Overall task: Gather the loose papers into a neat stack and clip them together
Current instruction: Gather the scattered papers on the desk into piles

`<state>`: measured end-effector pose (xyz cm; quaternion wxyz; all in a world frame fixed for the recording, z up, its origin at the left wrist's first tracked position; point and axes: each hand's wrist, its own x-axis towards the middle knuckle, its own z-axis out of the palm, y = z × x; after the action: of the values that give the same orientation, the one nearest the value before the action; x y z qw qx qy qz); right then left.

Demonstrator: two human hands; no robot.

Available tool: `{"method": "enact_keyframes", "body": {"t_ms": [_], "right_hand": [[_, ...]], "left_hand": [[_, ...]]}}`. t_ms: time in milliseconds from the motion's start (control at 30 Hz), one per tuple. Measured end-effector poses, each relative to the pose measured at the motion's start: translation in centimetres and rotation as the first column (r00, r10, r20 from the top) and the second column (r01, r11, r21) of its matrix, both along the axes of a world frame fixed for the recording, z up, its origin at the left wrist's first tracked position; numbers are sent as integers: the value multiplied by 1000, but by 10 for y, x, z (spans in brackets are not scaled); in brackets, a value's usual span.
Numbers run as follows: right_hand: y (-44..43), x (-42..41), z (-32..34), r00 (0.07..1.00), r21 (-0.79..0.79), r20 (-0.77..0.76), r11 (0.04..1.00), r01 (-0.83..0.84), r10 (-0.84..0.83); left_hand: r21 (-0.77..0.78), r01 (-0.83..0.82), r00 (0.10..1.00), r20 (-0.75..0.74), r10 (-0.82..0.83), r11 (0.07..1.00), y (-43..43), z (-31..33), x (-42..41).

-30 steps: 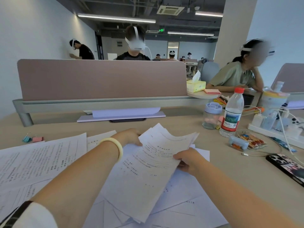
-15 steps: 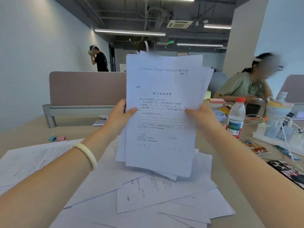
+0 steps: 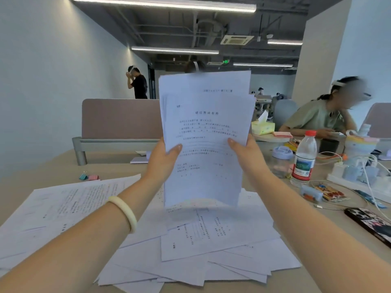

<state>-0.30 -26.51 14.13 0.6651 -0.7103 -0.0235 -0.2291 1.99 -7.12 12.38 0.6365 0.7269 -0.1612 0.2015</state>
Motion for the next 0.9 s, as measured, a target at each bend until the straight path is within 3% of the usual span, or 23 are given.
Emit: {"method": "enact_keyframes", "body": {"t_ms": [100,267,367,467,567,633,700,733,800,900], "right_hand": [[-5,-3,1,998,26,59,999,-36,34],[2,3,-18,999,89,-16,995,-38,40],[5,8,-22,999,22,-36,1000,-14,15],[3,6,-10,1000,-15,-8,1000,-10,10],[2,-2,9,982,-157,145,977,146,-123],[9,-11,24,871,-356,412,833,423,-266],[19,-12,37,740,-563,646,537,628,-189],[24,-9,43,749,-668,654,386,637,-104],[38,-4,51,881,-862,474,205,463,3],[56,1,53,971,-959,233,177,219,60]], "left_hand": [[-4,-8,1000,17,9,1000,11,0,5],[-12,-28,982,-189,25,1000,18,-26,5],[-27,-6,971,-238,-1,1000,12,-33,2],[-53,-46,982,-188,35,998,13,-24,1],[1,-18,982,-190,18,1000,20,-18,3],[63,47,971,-238,-31,997,24,-22,2],[70,155,946,-298,-127,985,26,-30,1],[64,187,937,-312,-159,980,26,-34,2],[48,205,930,-319,-179,978,25,-38,0],[24,176,937,-309,-161,984,20,-40,-1]]}}
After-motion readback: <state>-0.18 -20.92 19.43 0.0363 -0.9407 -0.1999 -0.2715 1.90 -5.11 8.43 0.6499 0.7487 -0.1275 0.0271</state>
